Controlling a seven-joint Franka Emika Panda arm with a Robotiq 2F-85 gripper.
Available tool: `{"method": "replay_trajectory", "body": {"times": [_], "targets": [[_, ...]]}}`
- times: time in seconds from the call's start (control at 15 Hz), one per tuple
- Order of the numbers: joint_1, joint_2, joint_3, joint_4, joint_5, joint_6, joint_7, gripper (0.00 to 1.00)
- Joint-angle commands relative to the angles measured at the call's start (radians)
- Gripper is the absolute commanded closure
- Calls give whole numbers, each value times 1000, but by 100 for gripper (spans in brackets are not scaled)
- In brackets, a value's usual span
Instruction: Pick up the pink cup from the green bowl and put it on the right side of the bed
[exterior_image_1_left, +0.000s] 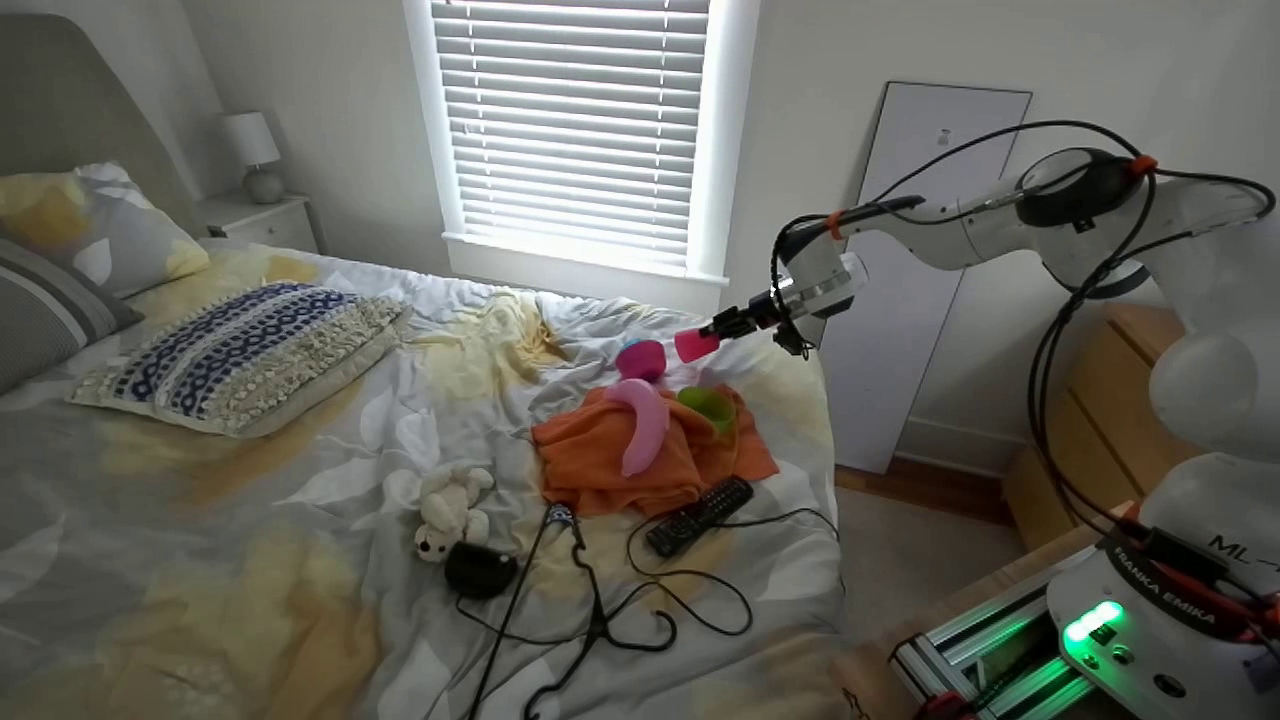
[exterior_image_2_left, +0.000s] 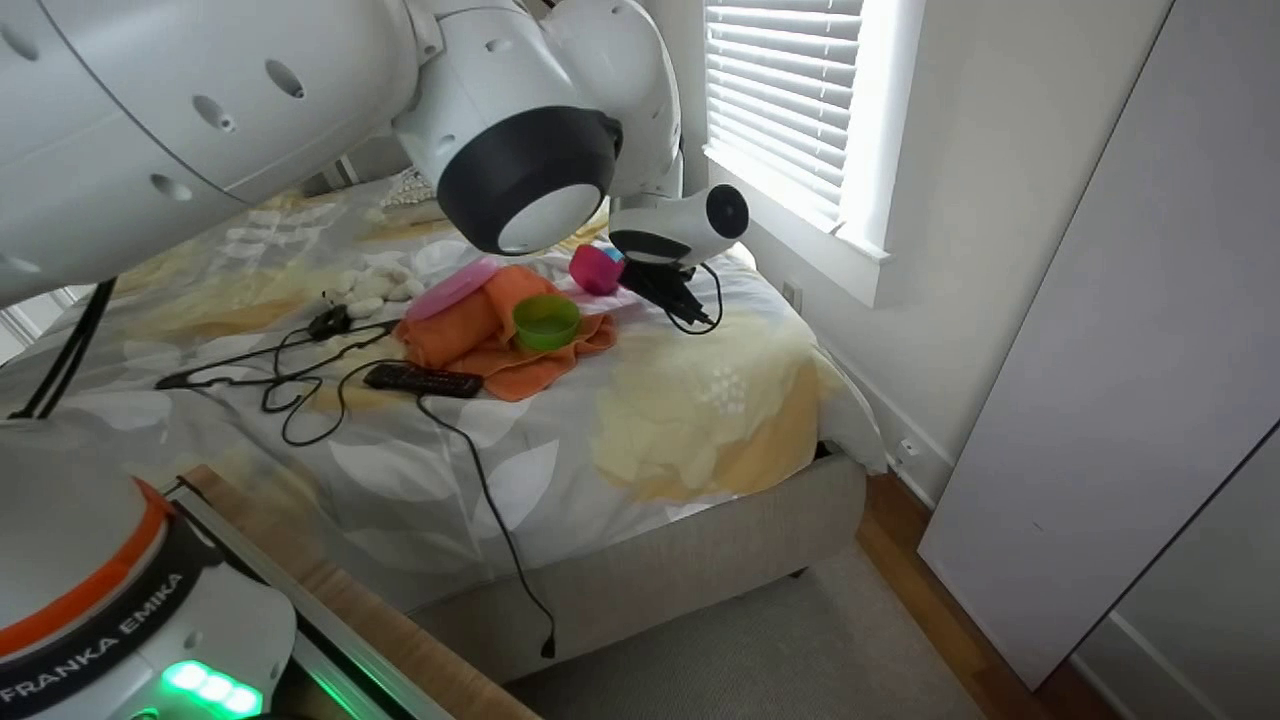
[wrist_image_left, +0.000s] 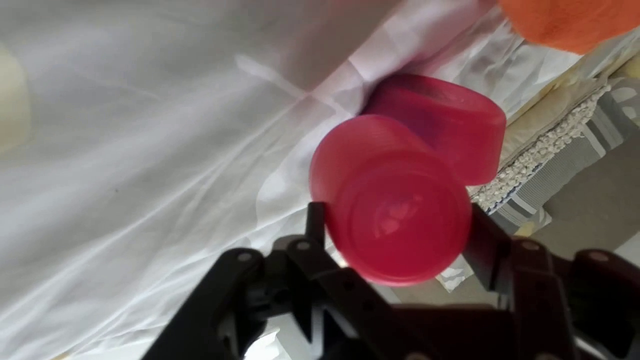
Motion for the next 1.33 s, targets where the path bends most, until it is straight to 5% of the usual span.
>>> {"method": "replay_trajectory", "body": {"times": [0.0,0.07,0.13,0.27,0.73,1.0,1.27], "targets": [[0,-20,-40,-2,-37,-38,26,48],[-1,-47,-65,-22,-49,-48,44,47],[16,-106,-130,-61,-71,-52,102,8],[38,-172,-199,-100,-109,-59,158,2],[237,-500,-424,-291,-218,-51,414,0],[437,-709,-564,-421,-327,-91,683,0],[656,-881,-700,-470,-480,-294,977,0]]}}
